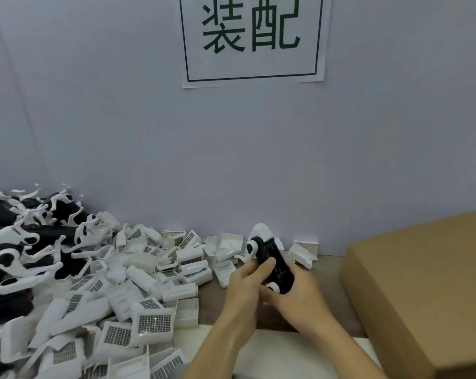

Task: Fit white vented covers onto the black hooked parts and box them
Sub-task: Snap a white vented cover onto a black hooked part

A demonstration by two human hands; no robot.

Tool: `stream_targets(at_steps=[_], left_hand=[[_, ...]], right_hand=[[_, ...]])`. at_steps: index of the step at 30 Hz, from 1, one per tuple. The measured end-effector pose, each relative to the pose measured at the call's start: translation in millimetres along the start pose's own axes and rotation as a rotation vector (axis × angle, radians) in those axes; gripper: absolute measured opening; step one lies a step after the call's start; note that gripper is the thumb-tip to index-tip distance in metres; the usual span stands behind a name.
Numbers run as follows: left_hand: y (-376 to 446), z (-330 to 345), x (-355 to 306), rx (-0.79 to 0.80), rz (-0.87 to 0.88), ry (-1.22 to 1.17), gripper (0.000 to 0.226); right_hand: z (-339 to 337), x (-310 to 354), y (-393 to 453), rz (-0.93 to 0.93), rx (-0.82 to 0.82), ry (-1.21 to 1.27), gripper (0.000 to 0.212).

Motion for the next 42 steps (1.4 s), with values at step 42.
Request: stream_targets(at_steps=[42], left_hand=[[-4,9,8,-0.172,0.551,1.115,0.026]], right_hand=[[-12,6,12,0.015,-0.396,0.378,0.024]])
Point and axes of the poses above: each hand's wrist, its own y-axis towards the middle knuckle, its own z-axis out of the palm, x = y × z, the point moved 1 cm from there along y, towards the middle knuckle, and after that the axes turned 4 degrees about y, right-handed, at the moved point
